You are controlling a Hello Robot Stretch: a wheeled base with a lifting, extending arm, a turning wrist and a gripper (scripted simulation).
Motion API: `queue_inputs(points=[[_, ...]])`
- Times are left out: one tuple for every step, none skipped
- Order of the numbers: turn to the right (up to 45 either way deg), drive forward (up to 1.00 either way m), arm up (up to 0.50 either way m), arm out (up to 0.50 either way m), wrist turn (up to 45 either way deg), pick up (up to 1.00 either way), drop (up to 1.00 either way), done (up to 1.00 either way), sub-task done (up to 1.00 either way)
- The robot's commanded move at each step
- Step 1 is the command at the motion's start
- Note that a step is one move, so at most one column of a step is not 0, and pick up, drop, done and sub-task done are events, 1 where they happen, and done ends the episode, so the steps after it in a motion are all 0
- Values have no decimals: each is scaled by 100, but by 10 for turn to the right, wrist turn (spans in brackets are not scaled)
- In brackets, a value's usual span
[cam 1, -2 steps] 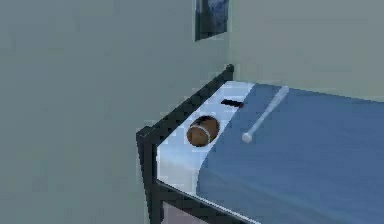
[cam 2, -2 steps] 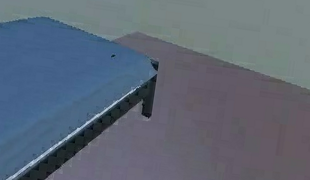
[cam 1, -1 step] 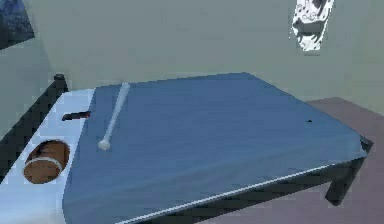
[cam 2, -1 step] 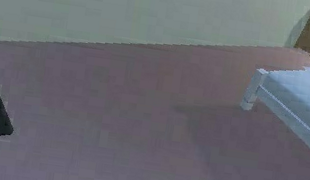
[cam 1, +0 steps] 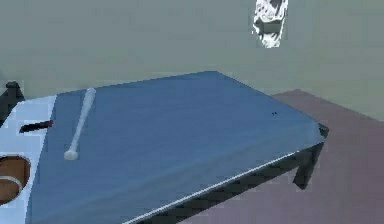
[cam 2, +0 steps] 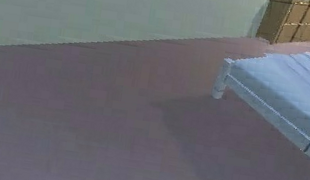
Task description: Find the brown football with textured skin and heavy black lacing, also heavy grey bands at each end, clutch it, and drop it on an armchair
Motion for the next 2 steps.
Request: queue_inputs(points=[[0, 10, 0, 0, 0, 0, 0, 0, 0], [-450, 0, 0, 0, 0, 0, 0, 0, 0]])
